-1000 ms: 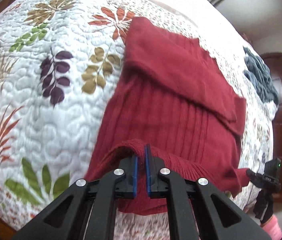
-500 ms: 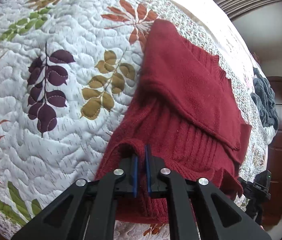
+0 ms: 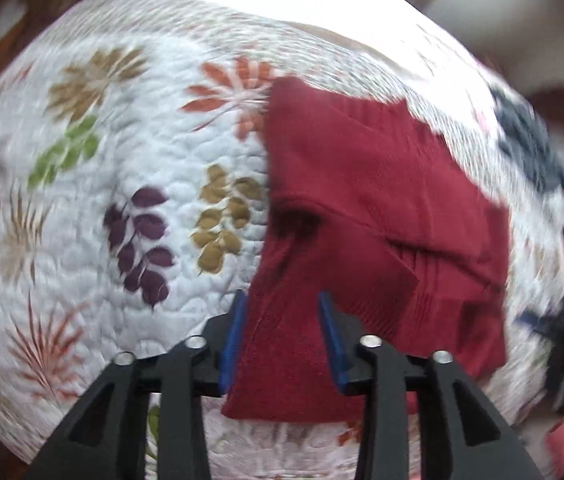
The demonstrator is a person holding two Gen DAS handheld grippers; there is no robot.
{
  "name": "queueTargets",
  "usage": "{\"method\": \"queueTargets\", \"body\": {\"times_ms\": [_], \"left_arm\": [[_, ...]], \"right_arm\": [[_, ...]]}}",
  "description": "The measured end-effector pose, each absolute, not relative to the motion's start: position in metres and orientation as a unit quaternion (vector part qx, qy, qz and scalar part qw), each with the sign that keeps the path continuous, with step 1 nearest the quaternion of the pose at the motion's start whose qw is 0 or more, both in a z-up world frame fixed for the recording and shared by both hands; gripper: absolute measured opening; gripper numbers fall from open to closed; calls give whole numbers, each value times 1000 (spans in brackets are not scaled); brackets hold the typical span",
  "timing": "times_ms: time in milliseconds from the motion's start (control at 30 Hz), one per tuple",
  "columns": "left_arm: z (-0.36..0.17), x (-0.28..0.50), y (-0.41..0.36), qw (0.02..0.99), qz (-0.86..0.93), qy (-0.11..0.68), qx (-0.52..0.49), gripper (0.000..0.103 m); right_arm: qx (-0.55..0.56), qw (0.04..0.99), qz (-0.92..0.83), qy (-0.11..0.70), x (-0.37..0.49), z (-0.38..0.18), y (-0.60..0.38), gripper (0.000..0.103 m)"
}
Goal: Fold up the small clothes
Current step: 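Grasp the hem with both tools and lift it toward the collar, then carry the hem over the body with both tools and lay it at the collar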
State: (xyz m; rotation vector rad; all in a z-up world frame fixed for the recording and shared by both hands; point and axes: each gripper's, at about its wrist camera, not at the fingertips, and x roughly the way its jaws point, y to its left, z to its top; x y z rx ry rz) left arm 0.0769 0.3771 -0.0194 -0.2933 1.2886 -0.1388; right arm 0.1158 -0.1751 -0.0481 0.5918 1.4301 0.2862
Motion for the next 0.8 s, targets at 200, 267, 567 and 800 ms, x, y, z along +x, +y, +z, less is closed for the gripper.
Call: {"method": "queueTargets", "body": {"times_ms": [200, 267, 567, 800], "left_arm": [[-35, 104, 340, 788, -92, 607, -56, 45], [-44, 117, 329, 784, -99, 612, -33, 46], [-70, 132, 306, 758, -138, 637, -17, 22], [-65, 121, 308, 766, -150, 624, -41, 13]], "right_arm": [[204, 713, 170, 649, 125, -44, -143, 58], [186, 713, 176, 652, 126, -44, -135, 58], [119, 729, 183, 649, 139, -45, -116, 62], [86, 723, 204, 655, 161, -62, -94, 62]]}}
